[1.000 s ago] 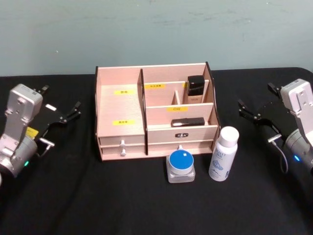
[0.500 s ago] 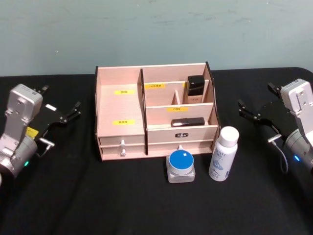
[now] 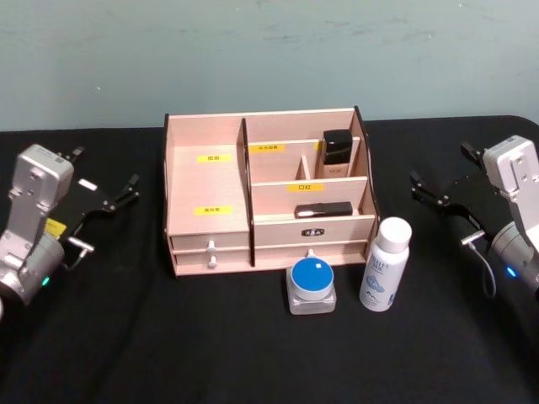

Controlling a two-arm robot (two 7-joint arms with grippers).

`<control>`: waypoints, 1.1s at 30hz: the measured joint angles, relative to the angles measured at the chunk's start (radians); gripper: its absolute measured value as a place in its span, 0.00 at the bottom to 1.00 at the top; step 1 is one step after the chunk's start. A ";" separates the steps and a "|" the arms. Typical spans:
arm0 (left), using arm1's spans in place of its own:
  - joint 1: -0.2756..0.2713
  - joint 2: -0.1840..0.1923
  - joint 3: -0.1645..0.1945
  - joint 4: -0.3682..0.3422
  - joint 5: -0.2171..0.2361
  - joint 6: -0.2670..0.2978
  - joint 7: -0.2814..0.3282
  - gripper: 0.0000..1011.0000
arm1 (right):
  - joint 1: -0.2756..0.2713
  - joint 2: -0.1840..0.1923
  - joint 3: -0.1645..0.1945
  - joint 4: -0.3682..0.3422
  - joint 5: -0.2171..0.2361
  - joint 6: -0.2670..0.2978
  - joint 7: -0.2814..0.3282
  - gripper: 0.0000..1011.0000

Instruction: Pick up the facial cleanser and watermelon frost from the table and place them into the tiered storage box.

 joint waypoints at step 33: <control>0.000 0.000 0.000 0.000 0.000 0.000 0.000 1.00 | -0.205 0.095 0.176 -0.325 0.104 0.018 0.089 0.99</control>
